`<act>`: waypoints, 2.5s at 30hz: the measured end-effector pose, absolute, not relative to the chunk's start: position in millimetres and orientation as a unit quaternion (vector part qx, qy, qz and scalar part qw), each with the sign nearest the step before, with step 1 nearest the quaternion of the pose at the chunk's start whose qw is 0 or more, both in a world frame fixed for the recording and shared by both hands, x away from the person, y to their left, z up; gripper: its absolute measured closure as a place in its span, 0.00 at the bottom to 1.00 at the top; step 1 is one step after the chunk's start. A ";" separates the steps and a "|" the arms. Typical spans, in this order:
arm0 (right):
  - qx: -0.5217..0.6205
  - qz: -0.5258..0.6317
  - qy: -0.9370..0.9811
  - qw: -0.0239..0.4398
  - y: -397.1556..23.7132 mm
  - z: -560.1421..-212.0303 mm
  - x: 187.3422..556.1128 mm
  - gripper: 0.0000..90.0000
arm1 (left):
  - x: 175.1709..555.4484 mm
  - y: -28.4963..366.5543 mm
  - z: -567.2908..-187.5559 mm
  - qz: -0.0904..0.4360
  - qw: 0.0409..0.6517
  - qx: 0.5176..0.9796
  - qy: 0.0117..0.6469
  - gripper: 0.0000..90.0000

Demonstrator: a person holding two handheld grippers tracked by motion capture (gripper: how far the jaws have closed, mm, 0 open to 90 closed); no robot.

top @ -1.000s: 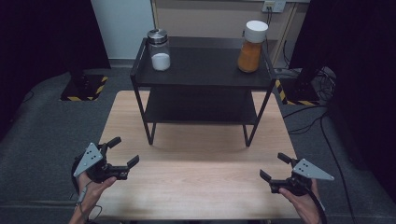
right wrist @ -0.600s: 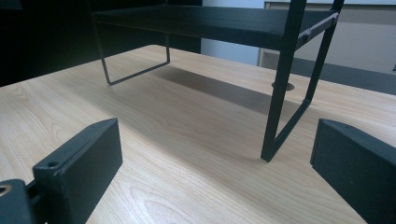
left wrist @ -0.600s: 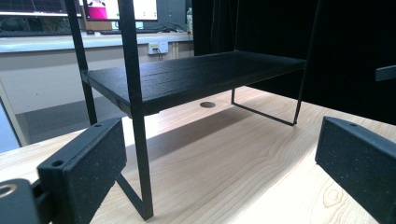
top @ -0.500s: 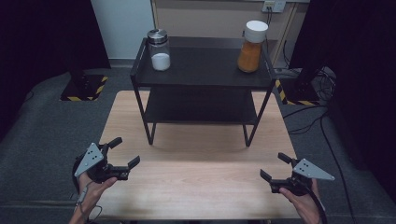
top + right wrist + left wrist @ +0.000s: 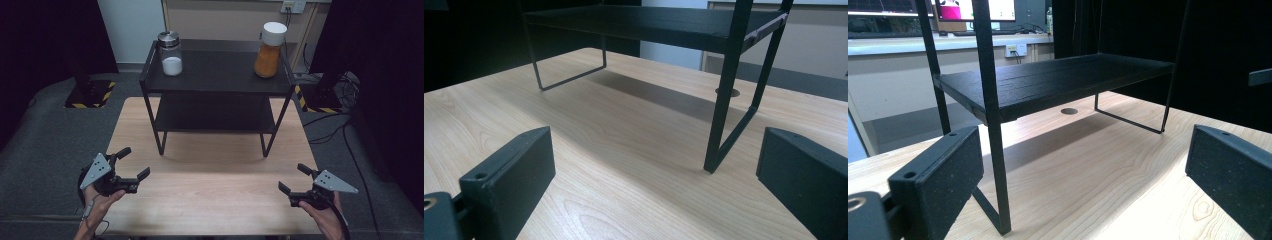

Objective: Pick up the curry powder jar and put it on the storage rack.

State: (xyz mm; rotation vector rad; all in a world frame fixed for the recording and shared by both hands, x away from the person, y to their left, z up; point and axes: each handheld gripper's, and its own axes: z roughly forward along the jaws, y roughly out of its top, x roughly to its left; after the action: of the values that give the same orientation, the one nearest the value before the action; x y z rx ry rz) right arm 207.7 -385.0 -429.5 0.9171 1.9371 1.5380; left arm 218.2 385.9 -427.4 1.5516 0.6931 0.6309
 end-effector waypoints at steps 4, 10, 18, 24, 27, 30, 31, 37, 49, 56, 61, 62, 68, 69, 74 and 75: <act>0.337 0.565 0.711 0.249 -385.1 -429.5 207.7 0.03 | 218.4 386.1 -427.3 0.273 0.616 0.674 0.301 0.01; 0.337 0.564 0.711 0.248 -385.1 -429.5 207.8 0.03 | 218.9 386.3 -427.0 0.271 0.616 0.676 0.301 0.01; 0.337 0.564 0.712 0.248 -385.0 -429.5 207.9 0.03 | 219.2 386.0 -426.7 0.270 0.614 0.678 0.300 0.01; 0.336 0.564 0.713 0.247 -384.7 -429.6 208.2 0.03 | 219.3 385.7 -426.8 0.270 0.615 0.678 0.300 0.01; 0.336 0.564 0.713 0.247 -384.7 -429.6 208.3 0.03 | 219.3 385.6 -426.8 0.270 0.615 0.678 0.300 0.01; 0.335 0.564 0.713 0.247 -384.5 -429.6 208.3 0.03 | 219.3 385.6 -426.8 0.269 0.615 0.678 0.300 0.01; 0.335 0.564 0.713 0.247 -384.5 -429.6 208.3 0.03 | 219.3 385.6 -426.7 0.269 0.615 0.678 0.300 0.01; 0.336 0.564 0.713 0.247 -384.7 -429.6 208.2 0.03 | 219.4 385.7 -426.7 0.269 0.615 0.678 0.300 0.01; 0.336 0.564 0.712 0.247 -384.7 -429.7 208.1 0.03 | 219.5 385.6 -426.8 0.269 0.615 0.678 0.300 0.01; 0.335 0.564 0.713 0.247 -384.6 -429.6 208.2 0.03 | 219.5 385.5 -426.8 0.269 0.614 0.679 0.300 0.01; 0.335 0.564 0.713 0.247 -384.3 -429.6 208.2 0.03 | 219.6 385.6 -426.9 0.268 0.614 0.679 0.300 0.01; 0.335 0.564 0.713 0.246 -384.3 -429.7 208.4 0.03 | 219.6 385.5 -426.9 0.268 0.614 0.679 0.300 0.01; 0.335 0.564 0.713 0.246 -384.3 -429.7 208.4 0.03 | 219.9 385.6 -426.5 0.268 0.613 0.680 0.299 0.01; 0.335 0.565 0.713 0.246 -384.5 -429.7 208.3 0.03 | 220.0 385.7 -426.5 0.267 0.614 0.680 0.299 0.01; 0.336 0.564 0.713 0.247 -384.3 -429.6 208.2 0.03 | 220.5 385.9 -426.6 0.265 0.614 0.681 0.299 0.01; 0.335 0.564 0.713 0.247 -384.3 -429.6 208.2 0.03 | 220.8 385.9 -426.7 0.264 0.614 0.681 0.300 0.01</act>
State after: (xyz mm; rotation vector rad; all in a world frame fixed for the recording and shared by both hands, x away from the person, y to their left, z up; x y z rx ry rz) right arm 208.2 -384.3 -429.6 0.9149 1.9444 1.5383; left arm 220.8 385.9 -426.7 1.5697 0.6906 0.6077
